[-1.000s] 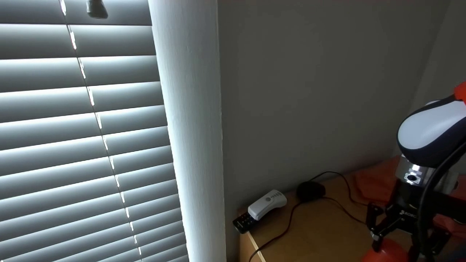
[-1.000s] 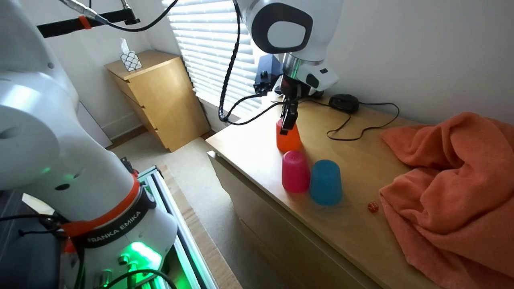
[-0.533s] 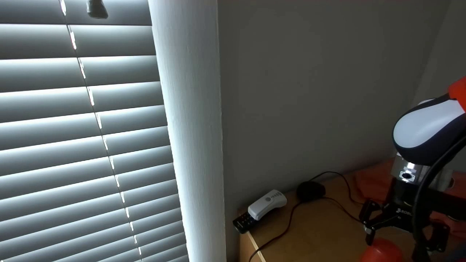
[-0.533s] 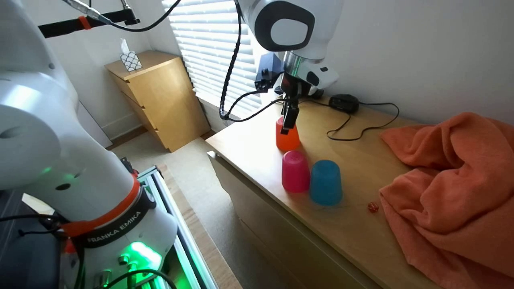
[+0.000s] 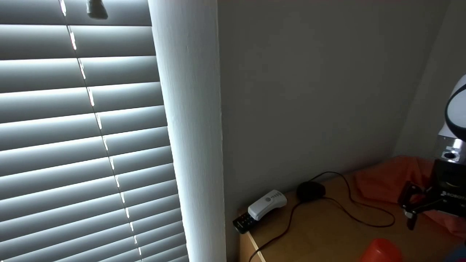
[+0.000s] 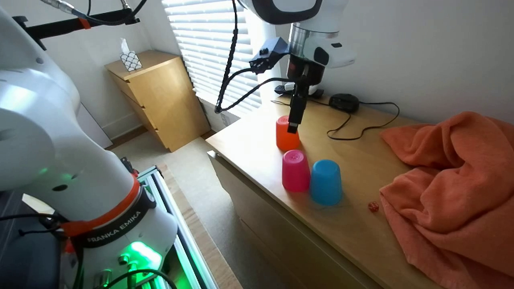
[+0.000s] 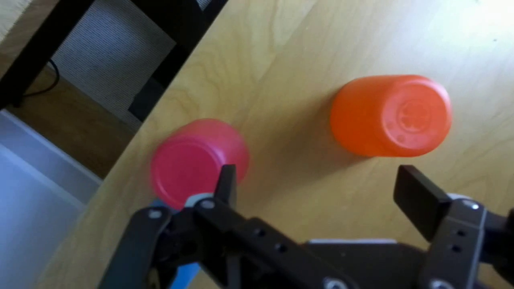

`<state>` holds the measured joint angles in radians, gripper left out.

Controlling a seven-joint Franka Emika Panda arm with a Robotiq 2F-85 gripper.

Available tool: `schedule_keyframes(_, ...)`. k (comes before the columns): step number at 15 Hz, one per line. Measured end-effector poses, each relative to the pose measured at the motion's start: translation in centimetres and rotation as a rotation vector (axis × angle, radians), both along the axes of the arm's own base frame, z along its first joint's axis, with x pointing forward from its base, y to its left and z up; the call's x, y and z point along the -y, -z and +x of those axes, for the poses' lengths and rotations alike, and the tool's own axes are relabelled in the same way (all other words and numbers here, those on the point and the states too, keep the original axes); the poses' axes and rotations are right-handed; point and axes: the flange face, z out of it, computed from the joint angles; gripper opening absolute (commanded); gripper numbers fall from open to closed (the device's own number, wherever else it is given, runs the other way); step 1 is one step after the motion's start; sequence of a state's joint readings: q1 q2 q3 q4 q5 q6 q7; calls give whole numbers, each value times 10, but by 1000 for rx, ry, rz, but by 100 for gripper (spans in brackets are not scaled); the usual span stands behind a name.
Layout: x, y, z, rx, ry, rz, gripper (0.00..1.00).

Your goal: Move the cups forward then stack them

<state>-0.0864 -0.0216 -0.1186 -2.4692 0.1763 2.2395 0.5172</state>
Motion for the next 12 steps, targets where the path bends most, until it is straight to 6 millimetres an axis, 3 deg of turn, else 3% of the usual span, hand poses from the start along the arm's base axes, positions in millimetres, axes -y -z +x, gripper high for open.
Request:
schedule_keyframes(4, 24, 4, -31, -32, 74, 8, 100)
schedule_keyframes(12, 42, 24, -75, -91, 150, 33, 100)
